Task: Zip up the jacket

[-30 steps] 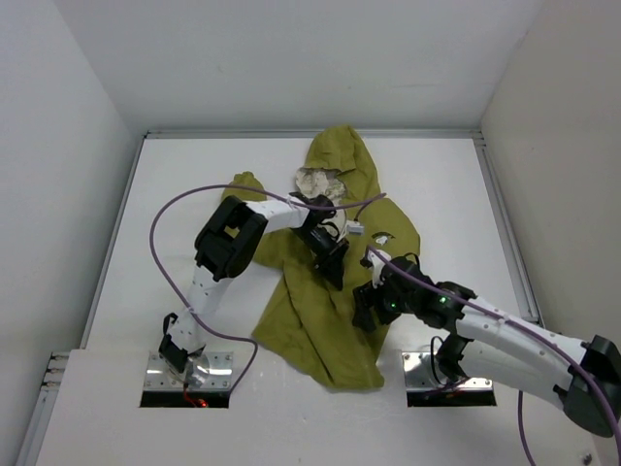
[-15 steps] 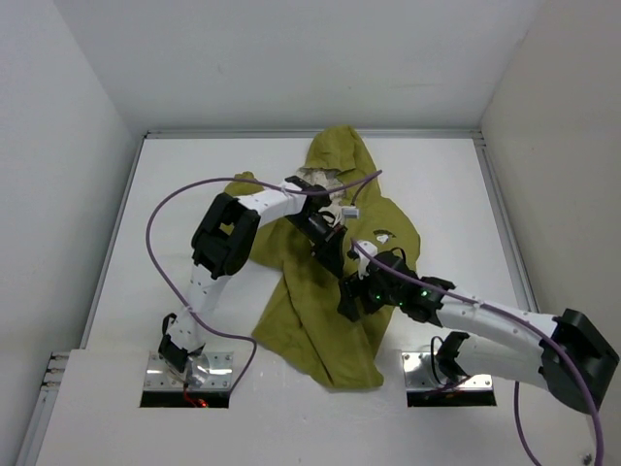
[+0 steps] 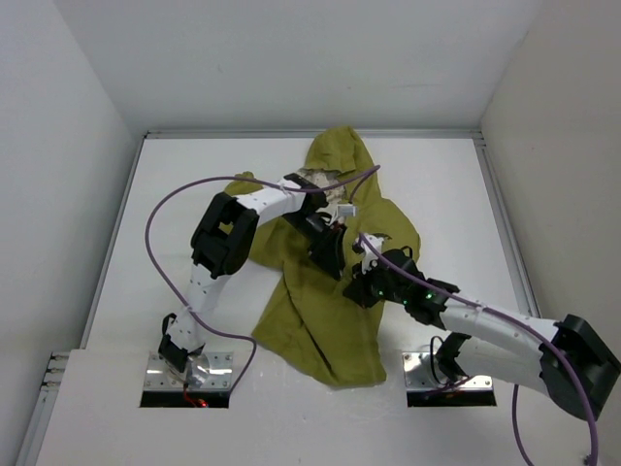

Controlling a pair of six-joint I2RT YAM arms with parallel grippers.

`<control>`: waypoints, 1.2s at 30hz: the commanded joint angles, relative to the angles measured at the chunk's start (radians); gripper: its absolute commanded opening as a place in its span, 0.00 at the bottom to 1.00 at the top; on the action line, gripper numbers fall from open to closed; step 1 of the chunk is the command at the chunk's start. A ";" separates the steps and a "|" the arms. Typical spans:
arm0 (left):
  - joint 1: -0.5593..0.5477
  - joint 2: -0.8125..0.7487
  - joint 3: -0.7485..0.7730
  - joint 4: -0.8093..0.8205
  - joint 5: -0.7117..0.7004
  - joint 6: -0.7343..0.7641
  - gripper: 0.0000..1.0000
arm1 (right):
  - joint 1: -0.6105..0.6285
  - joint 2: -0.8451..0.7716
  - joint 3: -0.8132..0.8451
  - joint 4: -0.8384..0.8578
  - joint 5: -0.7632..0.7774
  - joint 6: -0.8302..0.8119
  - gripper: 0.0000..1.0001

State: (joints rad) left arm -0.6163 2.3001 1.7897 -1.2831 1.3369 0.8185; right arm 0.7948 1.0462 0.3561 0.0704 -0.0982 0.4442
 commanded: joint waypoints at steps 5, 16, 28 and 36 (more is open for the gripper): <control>0.020 -0.002 0.043 -0.012 0.034 0.061 0.63 | -0.002 -0.066 -0.020 0.035 -0.029 -0.032 0.00; -0.010 0.016 0.065 -0.012 0.044 0.028 0.52 | 0.014 -0.035 0.003 0.037 -0.009 -0.050 0.00; -0.010 0.027 -0.024 -0.012 0.053 0.050 0.55 | 0.020 -0.087 -0.012 0.002 0.048 -0.062 0.00; -0.020 0.036 0.014 -0.012 0.091 0.039 0.57 | 0.035 -0.078 -0.014 0.003 0.051 -0.065 0.00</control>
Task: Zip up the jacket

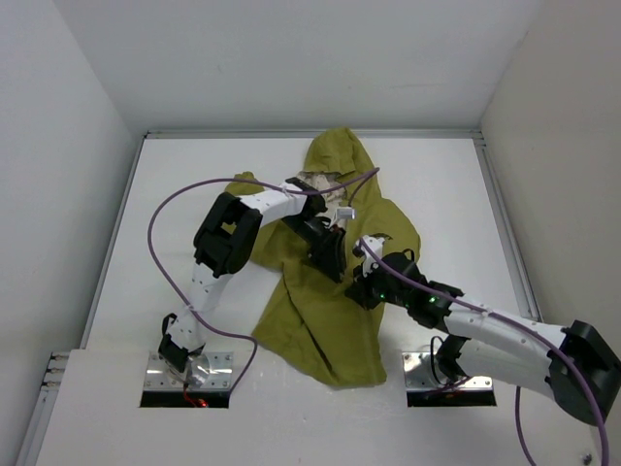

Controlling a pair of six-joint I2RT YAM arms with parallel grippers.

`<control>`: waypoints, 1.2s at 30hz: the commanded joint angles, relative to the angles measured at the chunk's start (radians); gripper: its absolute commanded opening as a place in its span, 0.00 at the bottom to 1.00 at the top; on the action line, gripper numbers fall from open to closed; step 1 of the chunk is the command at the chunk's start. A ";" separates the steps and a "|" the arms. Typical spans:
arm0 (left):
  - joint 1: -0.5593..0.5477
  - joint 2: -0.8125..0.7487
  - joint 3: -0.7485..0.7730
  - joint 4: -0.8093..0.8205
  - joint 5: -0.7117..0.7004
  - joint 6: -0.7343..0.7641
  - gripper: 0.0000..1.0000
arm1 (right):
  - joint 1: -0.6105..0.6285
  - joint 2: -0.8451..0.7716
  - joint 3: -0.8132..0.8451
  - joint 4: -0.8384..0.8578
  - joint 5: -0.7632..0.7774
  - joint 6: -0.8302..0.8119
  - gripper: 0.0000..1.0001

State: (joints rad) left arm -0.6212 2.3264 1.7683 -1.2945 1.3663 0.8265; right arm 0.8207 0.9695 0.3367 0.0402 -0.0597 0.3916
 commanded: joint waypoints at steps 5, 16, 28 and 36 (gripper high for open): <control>-0.034 0.001 0.057 0.000 0.080 0.020 0.57 | 0.012 0.018 0.008 0.040 0.014 -0.010 0.00; -0.043 -0.029 0.016 0.000 0.089 0.020 0.35 | 0.015 0.018 0.009 0.035 0.035 0.015 0.00; 0.030 0.024 0.140 0.000 0.028 0.002 0.14 | 0.050 -0.084 -0.073 0.003 0.029 0.001 0.00; 0.136 0.088 0.240 0.268 -0.056 -0.324 0.13 | 0.104 -0.158 -0.120 -0.037 0.032 -0.030 0.00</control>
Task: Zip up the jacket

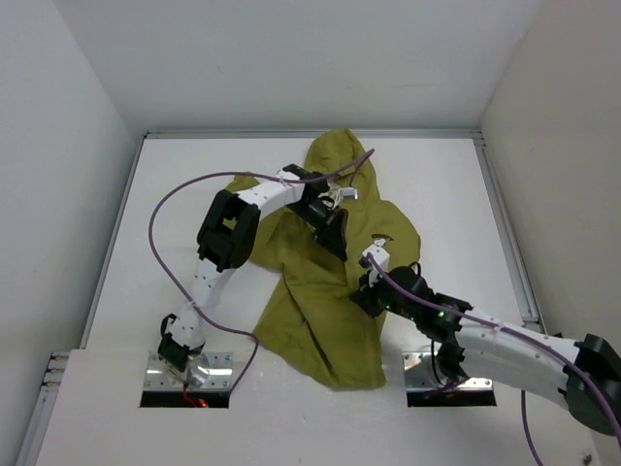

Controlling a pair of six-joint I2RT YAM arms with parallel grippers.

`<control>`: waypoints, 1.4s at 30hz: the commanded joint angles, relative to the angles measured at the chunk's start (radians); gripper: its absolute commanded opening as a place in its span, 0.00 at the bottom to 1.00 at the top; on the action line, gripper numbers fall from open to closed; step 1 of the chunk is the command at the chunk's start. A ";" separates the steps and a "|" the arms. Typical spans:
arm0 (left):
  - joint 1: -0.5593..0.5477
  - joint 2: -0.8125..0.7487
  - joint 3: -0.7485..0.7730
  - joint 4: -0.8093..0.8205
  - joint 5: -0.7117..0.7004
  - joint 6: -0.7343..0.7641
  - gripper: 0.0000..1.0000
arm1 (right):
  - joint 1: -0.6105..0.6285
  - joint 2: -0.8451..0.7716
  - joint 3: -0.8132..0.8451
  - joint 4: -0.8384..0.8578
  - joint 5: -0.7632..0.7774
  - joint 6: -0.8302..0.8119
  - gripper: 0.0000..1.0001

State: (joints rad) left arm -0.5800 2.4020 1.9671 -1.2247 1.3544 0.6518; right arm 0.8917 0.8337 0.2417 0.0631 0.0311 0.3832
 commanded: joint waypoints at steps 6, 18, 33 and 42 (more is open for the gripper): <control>0.179 0.069 0.165 0.485 -0.090 -0.426 0.08 | 0.043 -0.033 -0.055 -0.056 -0.068 -0.030 0.00; 0.345 0.225 0.336 1.151 -0.288 -0.943 0.05 | 0.049 -0.073 -0.090 -0.097 -0.071 -0.032 0.00; 0.477 0.142 0.329 1.369 -0.647 -0.919 0.05 | 0.027 -0.029 -0.067 -0.076 0.029 -0.044 0.01; 0.488 -0.097 0.276 1.245 -0.810 -0.753 0.92 | -0.237 0.140 0.224 -0.104 -0.085 -0.024 0.66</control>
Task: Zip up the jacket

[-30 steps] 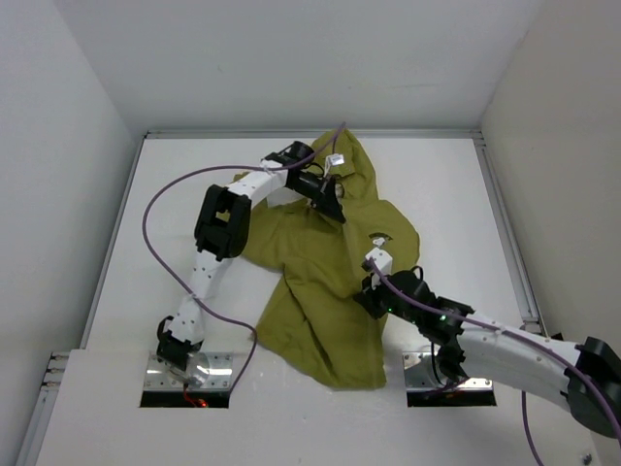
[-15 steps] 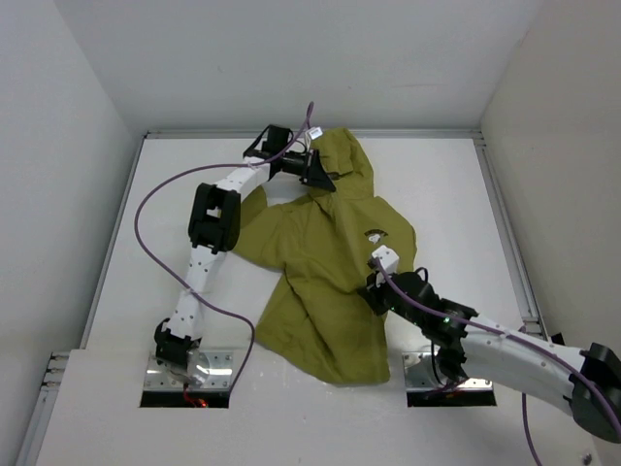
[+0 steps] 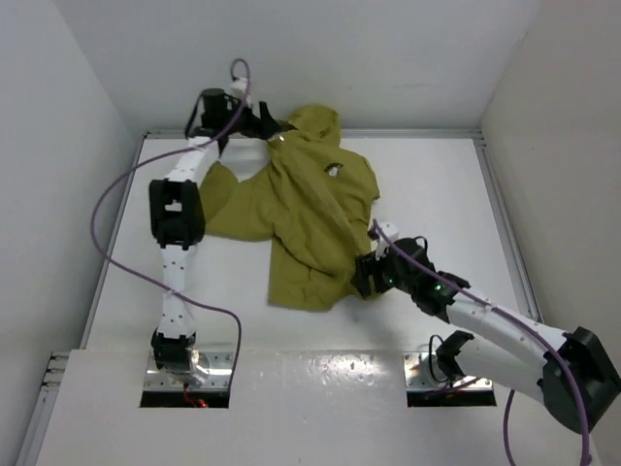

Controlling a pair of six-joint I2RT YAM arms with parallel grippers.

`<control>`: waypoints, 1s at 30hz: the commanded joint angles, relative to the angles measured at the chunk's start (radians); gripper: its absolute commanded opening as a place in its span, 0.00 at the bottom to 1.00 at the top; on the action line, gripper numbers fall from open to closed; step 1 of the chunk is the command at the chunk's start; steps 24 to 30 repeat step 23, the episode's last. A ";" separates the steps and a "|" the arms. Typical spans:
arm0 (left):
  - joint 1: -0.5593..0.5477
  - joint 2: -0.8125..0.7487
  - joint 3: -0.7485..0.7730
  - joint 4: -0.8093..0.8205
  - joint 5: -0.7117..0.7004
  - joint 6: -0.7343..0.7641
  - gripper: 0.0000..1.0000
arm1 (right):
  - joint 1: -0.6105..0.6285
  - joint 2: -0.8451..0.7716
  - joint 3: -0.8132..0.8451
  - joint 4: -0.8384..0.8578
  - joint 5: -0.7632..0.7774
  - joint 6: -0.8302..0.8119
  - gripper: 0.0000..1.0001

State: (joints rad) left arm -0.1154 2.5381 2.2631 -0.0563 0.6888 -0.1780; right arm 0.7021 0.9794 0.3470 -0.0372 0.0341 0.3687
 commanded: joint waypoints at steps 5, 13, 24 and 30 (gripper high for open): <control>-0.044 -0.494 -0.185 -0.186 -0.165 0.221 1.00 | -0.177 -0.056 0.299 -0.127 -0.154 -0.094 0.86; -0.139 -1.030 -0.781 -0.390 -0.434 0.149 1.00 | -0.544 -0.140 0.376 -0.523 -0.352 -0.328 0.99; -0.059 -1.363 -1.226 -0.358 -0.566 0.078 1.00 | -1.116 -0.064 0.287 -0.621 -0.700 -0.499 0.99; -0.059 -1.363 -1.226 -0.358 -0.566 0.078 1.00 | -1.116 -0.064 0.287 -0.621 -0.700 -0.499 0.99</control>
